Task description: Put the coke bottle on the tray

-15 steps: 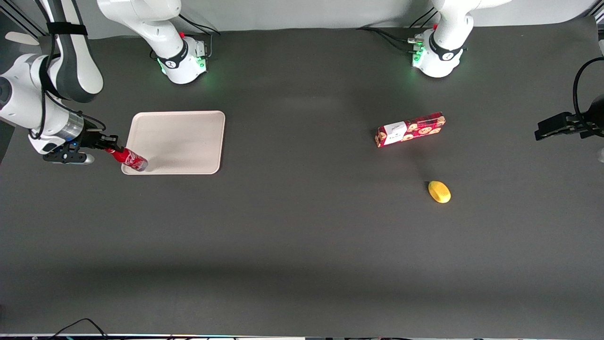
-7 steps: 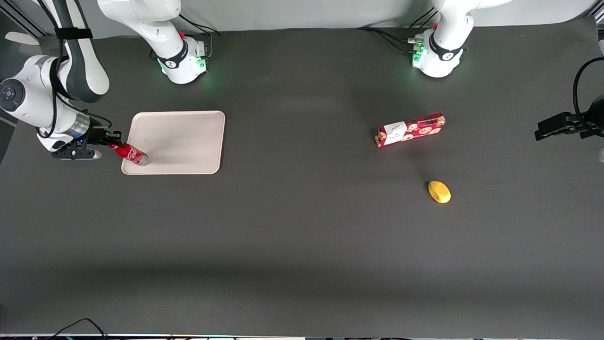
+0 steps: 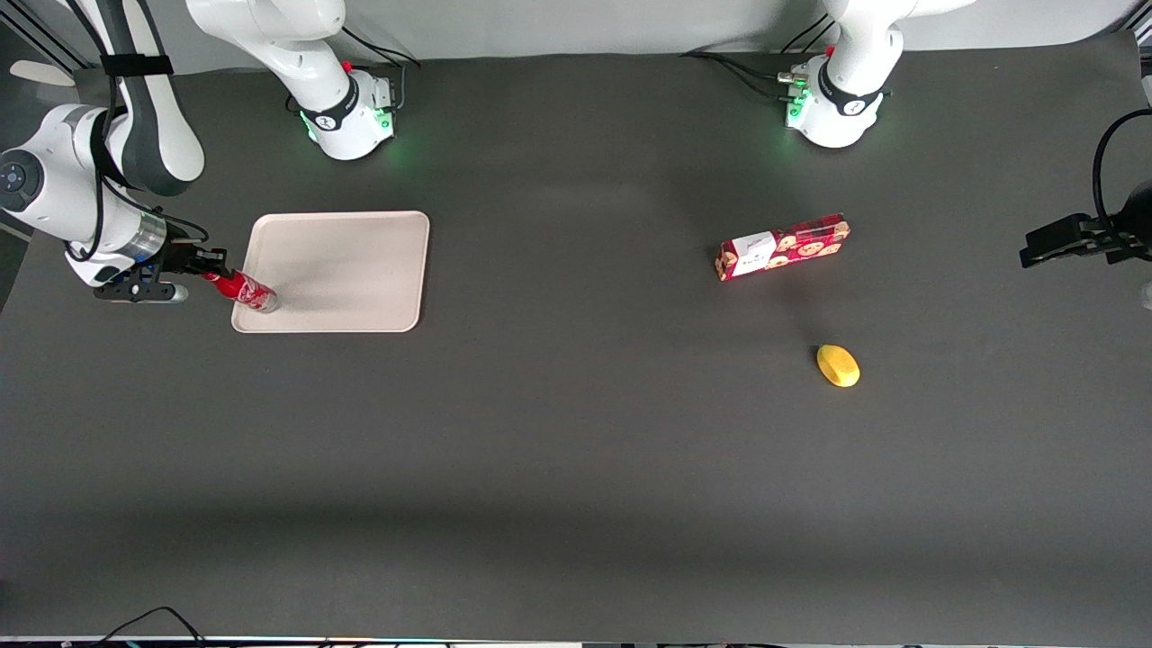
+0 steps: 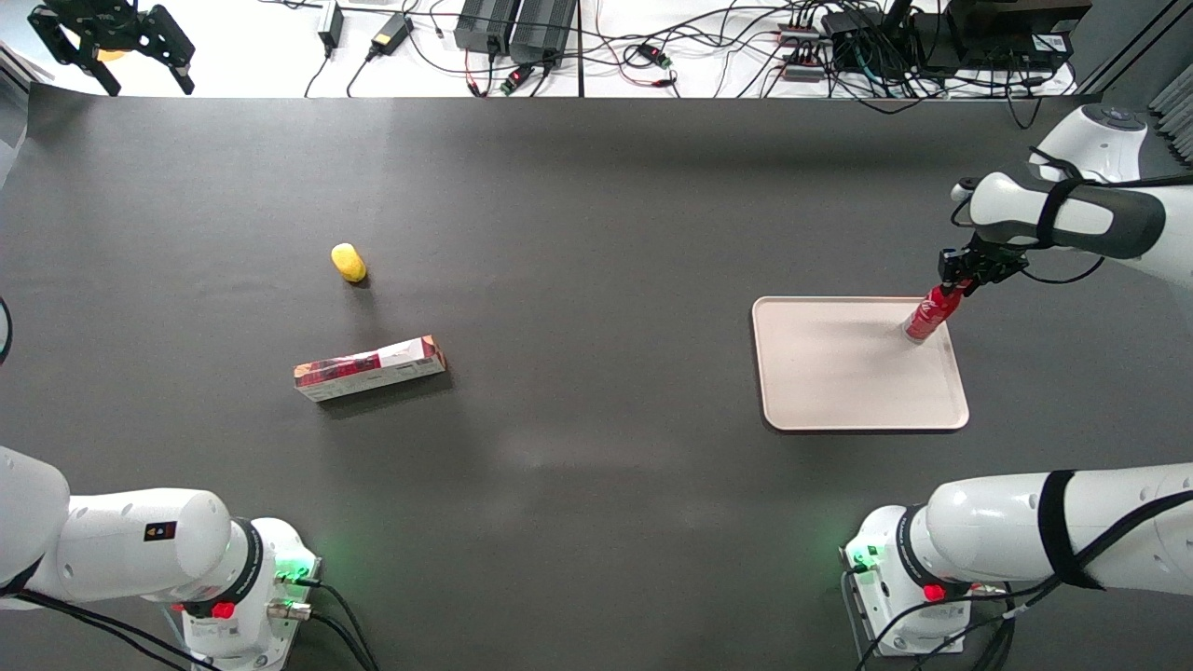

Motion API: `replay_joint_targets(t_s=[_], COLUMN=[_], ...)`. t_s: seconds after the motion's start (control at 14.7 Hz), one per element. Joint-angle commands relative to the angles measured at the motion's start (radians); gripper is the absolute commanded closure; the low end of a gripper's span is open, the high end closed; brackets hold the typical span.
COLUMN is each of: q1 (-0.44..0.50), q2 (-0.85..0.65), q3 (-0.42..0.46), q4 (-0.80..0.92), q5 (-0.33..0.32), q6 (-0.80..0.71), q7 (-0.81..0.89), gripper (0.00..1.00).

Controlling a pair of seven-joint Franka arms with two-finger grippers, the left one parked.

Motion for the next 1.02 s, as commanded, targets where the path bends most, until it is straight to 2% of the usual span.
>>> replay_joint_targets(t_s=[0.0, 0.14, 0.41, 0.61, 0.95], q1=[-0.009, -0.009, -0.009, -0.007, 0.002], q2=[-0.006, -0.003, -0.003, 0.012, 0.037], q3=[-0.002, -0.002, -0.001, 0.001, 0.013], q4=[-0.006, -0.003, 0.019, 0.112, 0.467], q5=[-0.004, -0.004, -0.004, -0.006, 0.004], q6=[0.01, 0.007, -0.013, -0.091, -0.37], q7=[-0.015, -0.021, -0.017, -0.02, -0.031], gripper=[0.3, 0.0, 0.0, 0.0, 0.0])
